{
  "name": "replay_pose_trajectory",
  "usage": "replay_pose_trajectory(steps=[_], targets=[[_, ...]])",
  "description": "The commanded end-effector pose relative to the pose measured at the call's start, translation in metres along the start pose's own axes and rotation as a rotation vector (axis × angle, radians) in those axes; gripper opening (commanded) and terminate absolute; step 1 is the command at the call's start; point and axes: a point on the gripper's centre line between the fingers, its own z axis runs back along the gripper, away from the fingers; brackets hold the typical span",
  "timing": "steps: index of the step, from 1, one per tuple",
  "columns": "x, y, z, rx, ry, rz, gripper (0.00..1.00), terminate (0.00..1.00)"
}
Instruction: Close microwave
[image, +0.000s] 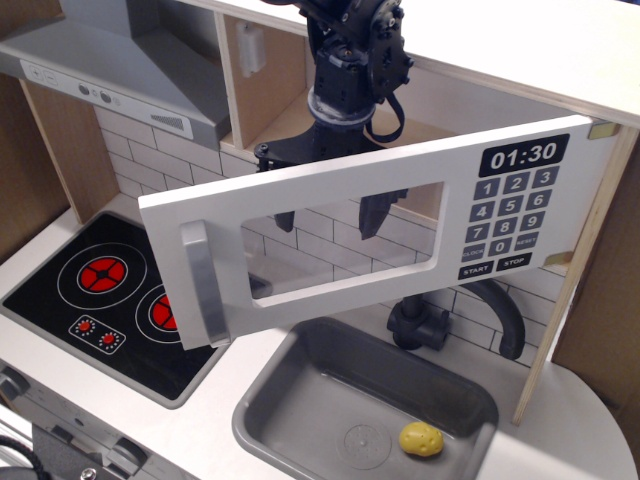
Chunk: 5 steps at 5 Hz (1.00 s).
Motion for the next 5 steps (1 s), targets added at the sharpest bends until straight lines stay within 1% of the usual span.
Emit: replay_pose_trajectory(steps=[1, 2, 3, 4, 5], targets=[[0.000, 0.000, 0.000, 0.000, 0.000, 0.000, 1.00, 0.00], [0.003, -0.002, 0.017, 0.033, -0.003, -0.052, 1.00, 0.00], [0.005, -0.002, 0.040, 0.015, -0.001, -0.055, 1.00, 0.00], [0.004, -0.004, 0.074, -0.015, -0.005, -0.063, 1.00, 0.00], [0.001, -0.003, 0.109, -0.061, -0.045, -0.086, 1.00, 0.00]])
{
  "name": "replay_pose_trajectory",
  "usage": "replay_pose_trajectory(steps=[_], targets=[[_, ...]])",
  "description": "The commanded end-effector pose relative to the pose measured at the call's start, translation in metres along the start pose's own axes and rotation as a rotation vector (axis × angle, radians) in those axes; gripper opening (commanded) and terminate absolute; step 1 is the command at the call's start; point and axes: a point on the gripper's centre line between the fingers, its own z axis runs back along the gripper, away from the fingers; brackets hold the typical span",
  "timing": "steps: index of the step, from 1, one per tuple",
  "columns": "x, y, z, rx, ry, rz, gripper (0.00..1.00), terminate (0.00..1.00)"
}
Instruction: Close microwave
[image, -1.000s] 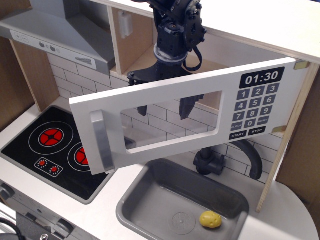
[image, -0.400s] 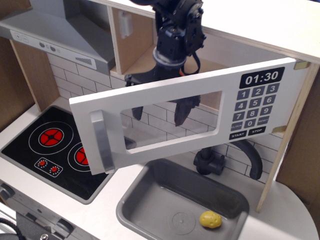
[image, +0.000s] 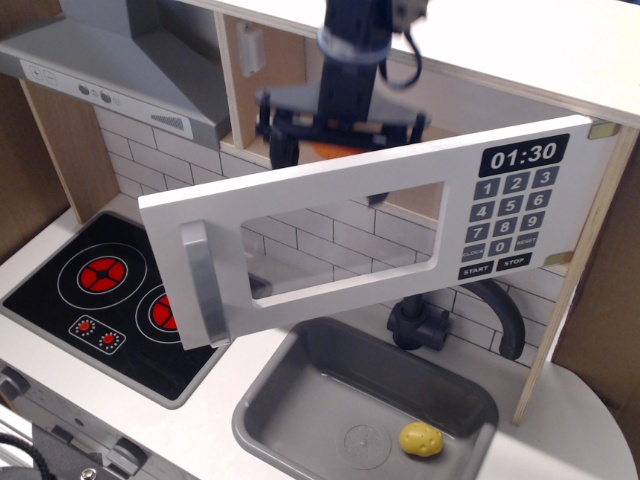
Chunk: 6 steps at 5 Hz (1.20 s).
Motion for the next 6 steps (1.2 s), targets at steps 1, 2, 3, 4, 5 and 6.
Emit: replay_pose_trajectory(steps=[1, 2, 3, 4, 5, 6], targets=[[-0.003, 0.003, 0.082, -0.117, -0.138, -0.084, 1.00, 0.00], [-0.013, 0.003, 0.097, -0.165, -0.118, -0.221, 1.00, 0.00], [-0.020, 0.003, 0.085, -0.166, -0.005, -0.375, 1.00, 0.00], [-0.026, 0.004, 0.067, -0.081, 0.035, -0.440, 1.00, 0.00], [-0.028, 0.009, 0.059, -0.060, 0.054, -0.481, 1.00, 0.00], [-0.027, 0.010, 0.051, -0.030, 0.037, -0.477, 1.00, 0.00]])
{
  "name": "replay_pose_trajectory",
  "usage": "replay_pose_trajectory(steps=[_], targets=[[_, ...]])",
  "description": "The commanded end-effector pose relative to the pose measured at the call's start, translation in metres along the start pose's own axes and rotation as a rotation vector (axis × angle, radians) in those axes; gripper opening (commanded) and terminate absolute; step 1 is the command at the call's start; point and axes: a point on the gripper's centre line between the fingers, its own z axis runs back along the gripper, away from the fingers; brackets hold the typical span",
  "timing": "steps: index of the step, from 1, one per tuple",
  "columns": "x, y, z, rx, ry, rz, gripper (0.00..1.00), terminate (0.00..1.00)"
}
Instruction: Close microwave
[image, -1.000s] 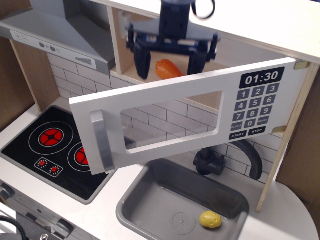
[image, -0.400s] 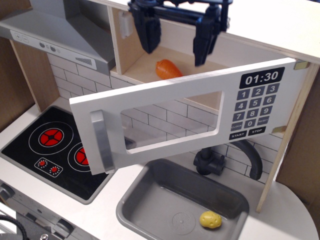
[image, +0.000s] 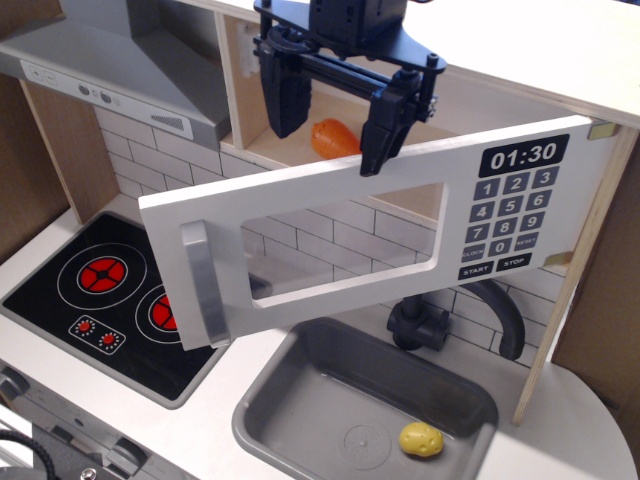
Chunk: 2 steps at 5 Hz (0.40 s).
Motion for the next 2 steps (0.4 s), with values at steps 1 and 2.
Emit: replay_pose_trajectory(steps=[1, 2], targets=[[0.010, 0.012, -0.004, 0.061, -0.072, 0.054, 1.00, 0.00], [0.023, 0.015, -0.001, 0.090, -0.122, 0.111, 1.00, 0.00]])
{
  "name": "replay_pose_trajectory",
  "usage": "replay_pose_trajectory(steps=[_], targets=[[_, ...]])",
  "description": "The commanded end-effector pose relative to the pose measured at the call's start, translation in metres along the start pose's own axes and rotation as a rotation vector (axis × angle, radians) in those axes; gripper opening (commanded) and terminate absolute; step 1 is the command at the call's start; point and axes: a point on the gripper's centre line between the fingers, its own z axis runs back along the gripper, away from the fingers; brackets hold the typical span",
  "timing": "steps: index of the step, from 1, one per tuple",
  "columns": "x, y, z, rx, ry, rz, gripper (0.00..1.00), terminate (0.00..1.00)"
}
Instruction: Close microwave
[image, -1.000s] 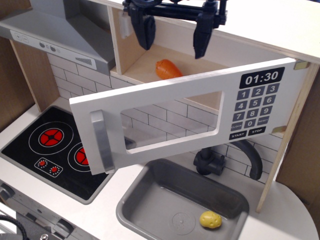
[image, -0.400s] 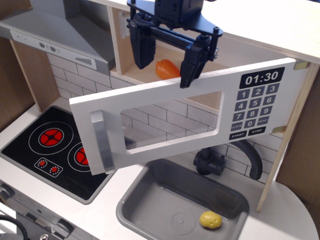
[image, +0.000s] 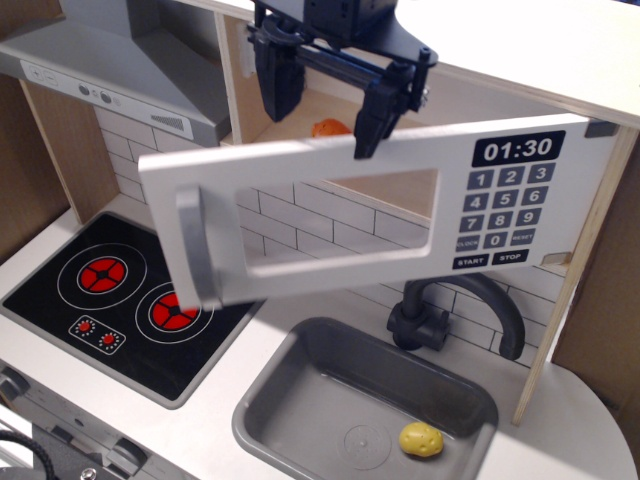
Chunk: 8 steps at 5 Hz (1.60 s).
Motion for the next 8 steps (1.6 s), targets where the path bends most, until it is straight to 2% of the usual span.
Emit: replay_pose_trajectory(steps=[1, 2, 3, 4, 5, 6, 7, 8], targets=[[0.024, 0.010, 0.007, 0.051, -0.099, 0.107, 1.00, 0.00], [0.019, 0.004, 0.031, -0.019, -0.097, 0.089, 1.00, 0.00], [0.001, -0.007, 0.040, -0.079, -0.085, 0.057, 1.00, 0.00], [-0.013, -0.015, 0.028, -0.051, -0.095, 0.044, 1.00, 0.00], [-0.021, -0.023, -0.004, -0.039, -0.084, 0.128, 1.00, 0.00], [-0.024, -0.027, -0.040, -0.053, -0.091, 0.215, 1.00, 0.00], [-0.024, -0.024, -0.074, -0.045, -0.073, 0.293, 1.00, 0.00], [-0.019, -0.013, -0.096, -0.052, -0.084, 0.345, 1.00, 0.00]])
